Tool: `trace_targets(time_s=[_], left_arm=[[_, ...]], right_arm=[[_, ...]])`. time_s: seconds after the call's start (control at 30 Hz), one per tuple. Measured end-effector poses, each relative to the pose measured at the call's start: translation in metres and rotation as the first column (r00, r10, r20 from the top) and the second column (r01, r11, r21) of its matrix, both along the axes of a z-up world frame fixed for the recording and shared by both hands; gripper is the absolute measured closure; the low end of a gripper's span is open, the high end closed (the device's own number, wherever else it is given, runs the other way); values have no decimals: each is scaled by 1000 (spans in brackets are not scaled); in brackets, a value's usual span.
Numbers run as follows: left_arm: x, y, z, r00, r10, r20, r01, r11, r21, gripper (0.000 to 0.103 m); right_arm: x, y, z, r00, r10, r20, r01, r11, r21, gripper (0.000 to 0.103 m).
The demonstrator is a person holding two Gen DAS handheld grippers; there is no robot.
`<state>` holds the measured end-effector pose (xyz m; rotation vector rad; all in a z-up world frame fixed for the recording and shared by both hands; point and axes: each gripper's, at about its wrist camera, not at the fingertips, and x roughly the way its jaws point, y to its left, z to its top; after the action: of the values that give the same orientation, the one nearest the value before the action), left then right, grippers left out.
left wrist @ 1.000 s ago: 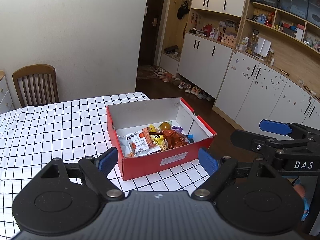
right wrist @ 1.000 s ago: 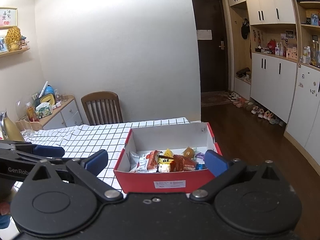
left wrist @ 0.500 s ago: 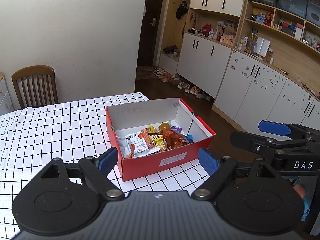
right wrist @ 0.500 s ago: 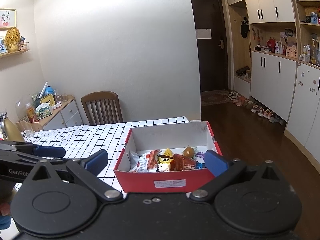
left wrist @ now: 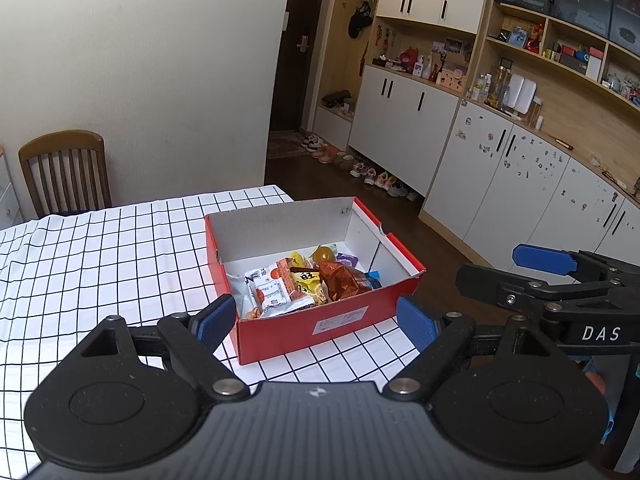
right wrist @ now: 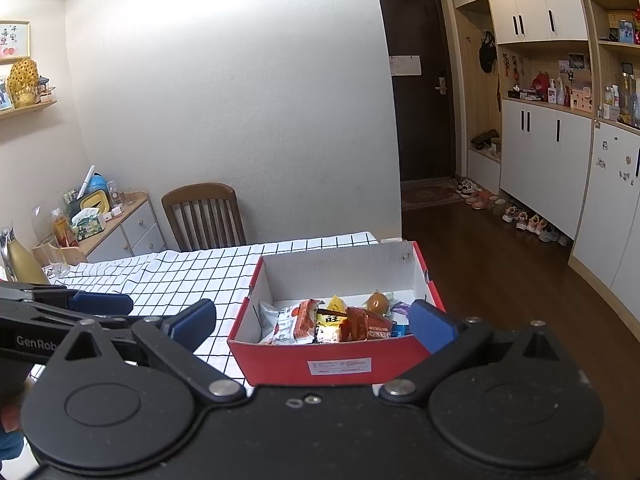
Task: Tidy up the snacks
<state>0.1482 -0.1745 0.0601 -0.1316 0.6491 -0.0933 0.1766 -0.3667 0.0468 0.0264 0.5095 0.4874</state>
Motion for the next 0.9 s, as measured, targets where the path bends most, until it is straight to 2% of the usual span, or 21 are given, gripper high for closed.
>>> trace_targets(time_s=[0.9], left_arm=[[7, 4, -6, 1000, -13, -27, 12, 1000, -21, 15]], right_arm=[[0, 0, -2, 1000, -15, -12, 15, 1000, -4, 0]])
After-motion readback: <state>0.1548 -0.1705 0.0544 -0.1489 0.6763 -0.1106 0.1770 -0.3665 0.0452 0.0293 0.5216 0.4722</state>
